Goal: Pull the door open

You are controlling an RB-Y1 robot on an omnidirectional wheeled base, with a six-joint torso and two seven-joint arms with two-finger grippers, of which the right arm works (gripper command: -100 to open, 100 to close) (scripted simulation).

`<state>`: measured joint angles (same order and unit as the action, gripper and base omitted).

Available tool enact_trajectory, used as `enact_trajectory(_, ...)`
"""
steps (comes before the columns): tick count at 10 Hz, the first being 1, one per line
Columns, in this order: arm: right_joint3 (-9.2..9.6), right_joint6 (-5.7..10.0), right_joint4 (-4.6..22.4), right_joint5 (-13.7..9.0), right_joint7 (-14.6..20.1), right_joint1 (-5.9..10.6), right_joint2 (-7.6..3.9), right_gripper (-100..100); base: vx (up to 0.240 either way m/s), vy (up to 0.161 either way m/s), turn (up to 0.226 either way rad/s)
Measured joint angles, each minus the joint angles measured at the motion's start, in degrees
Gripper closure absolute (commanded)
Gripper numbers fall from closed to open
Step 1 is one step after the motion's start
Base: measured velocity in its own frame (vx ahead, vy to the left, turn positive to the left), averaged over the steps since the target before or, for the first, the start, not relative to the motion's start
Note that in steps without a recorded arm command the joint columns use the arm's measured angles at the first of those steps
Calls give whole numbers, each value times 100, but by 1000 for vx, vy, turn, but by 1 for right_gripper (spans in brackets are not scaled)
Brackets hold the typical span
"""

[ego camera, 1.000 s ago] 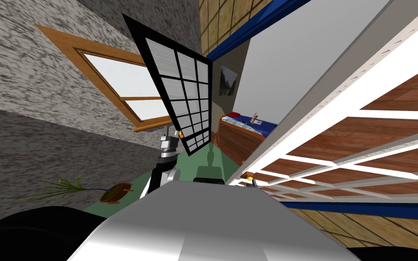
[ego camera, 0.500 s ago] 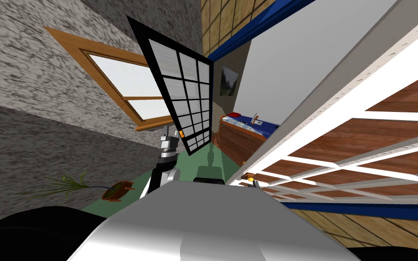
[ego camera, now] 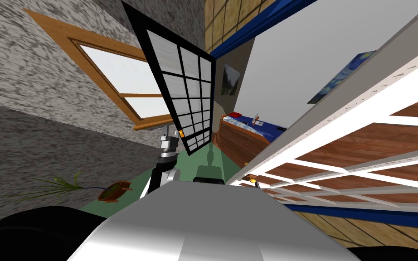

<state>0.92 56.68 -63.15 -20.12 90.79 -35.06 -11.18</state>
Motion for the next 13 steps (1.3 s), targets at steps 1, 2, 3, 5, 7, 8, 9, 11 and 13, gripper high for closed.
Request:
enact_trajectory(1, 5, 3, -3, 3, 0, 1, 2, 100, 0, 0, 0)
enact_trajectory(2, 9, 6, -4, 5, 0, 1, 4, 100, 0, 0, 0)
enact_trajectory(3, 11, 8, -4, 6, 0, 0, 6, -100, -124, 8, 123)
enact_trajectory(5, 32, 89, 31, 49, 70, 30, -95, -100, -183, 23, 77)
enact_trajectory(7, 181, 129, 43, 156, 123, 63, -123, -100, -243, 20, 134)
enact_trajectory(8, 252, 155, 45, 211, 167, 72, -157, -100, -261, -22, 61)
enact_trajectory(9, 314, 221, 109, 264, 202, 105, -172, -100, -241, -47, 96)
enact_trajectory(11, 433, 319, 145, 364, 268, 130, -227, -100, -165, -22, 57)
enact_trajectory(13, 386, 318, 238, 325, 297, 217, -256, -100, 137, -20, 128)
